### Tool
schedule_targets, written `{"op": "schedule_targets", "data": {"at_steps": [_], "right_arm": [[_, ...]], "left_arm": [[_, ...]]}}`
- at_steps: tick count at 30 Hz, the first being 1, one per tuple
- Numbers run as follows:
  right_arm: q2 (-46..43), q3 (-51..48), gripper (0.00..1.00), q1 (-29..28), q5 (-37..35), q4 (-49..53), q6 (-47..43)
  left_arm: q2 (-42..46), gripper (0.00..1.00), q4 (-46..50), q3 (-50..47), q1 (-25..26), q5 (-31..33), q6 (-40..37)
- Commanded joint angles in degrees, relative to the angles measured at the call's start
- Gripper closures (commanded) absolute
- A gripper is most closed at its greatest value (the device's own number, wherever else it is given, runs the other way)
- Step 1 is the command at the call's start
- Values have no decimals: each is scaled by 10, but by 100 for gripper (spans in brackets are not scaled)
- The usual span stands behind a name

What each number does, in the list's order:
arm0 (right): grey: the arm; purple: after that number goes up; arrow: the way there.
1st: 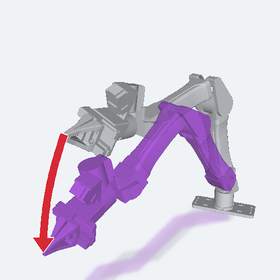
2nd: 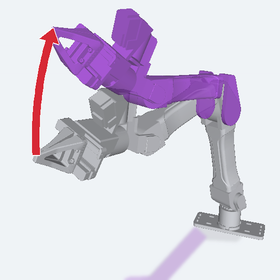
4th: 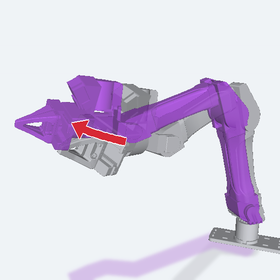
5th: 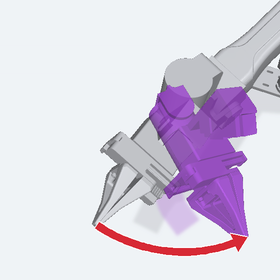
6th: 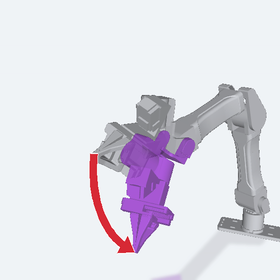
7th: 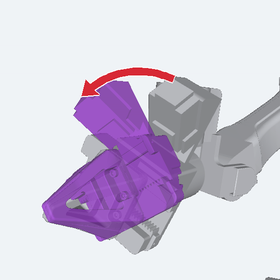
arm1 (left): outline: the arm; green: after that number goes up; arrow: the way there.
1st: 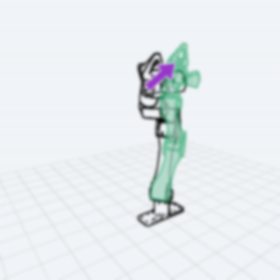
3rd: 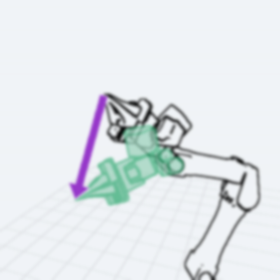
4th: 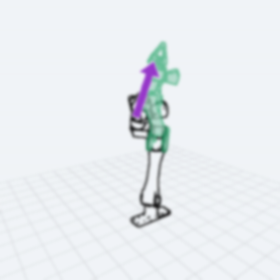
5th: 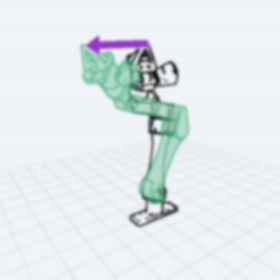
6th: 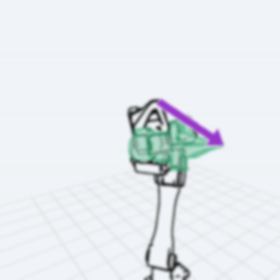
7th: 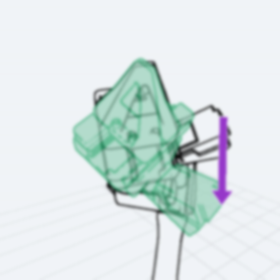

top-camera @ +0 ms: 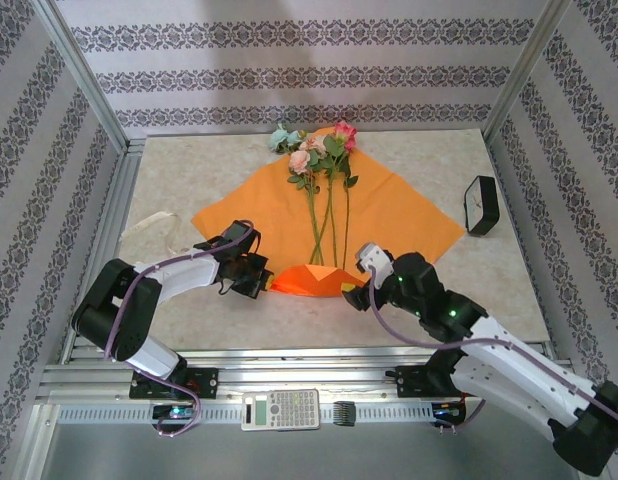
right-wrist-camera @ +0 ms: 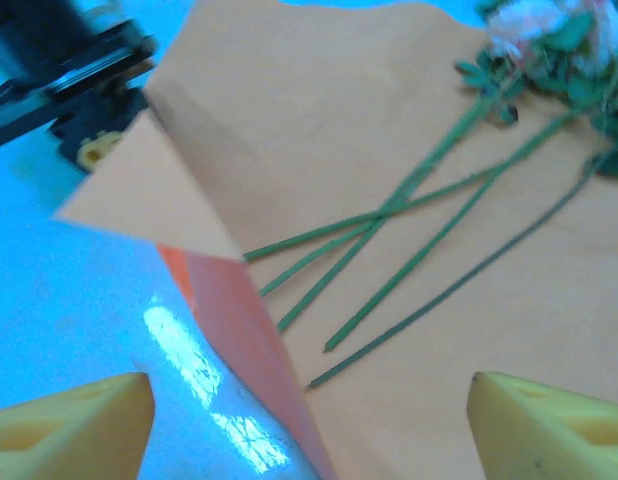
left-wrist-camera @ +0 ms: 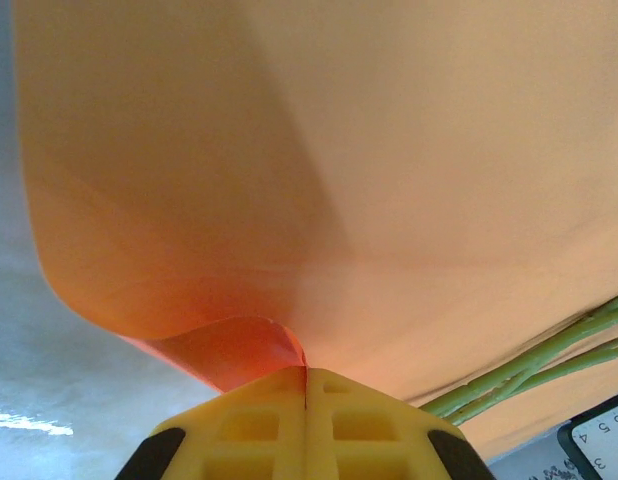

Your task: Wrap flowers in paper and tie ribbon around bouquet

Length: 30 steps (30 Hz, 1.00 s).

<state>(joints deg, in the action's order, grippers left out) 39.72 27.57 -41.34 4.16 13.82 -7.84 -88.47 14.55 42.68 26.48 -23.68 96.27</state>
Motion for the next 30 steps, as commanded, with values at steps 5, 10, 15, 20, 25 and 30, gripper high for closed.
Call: {"op": "schedule_targets", "data": {"at_steps": [5, 10, 15, 20, 25, 30], "right_arm": [[32, 10, 15, 9, 66, 23, -156], [146, 54, 12, 35, 112, -19, -137], [243, 112, 16, 35, 146, -43, -122], [312, 158, 41, 47, 181, -38, -65], [339, 172, 93, 125, 239, -24, 4], [356, 167, 100, 191, 290, -25, 63]], "left_arm": [[-8, 100, 2, 11, -10, 3, -7], [-8, 100, 5, 16, -10, 3, -10], [-9, 100, 6, 18, -9, 3, -14], [-10, 100, 11, 25, -10, 5, -26], [-3, 100, 15, 31, -10, 6, -41], [45, 50, 102, 64, -10, 33, -107]]}}
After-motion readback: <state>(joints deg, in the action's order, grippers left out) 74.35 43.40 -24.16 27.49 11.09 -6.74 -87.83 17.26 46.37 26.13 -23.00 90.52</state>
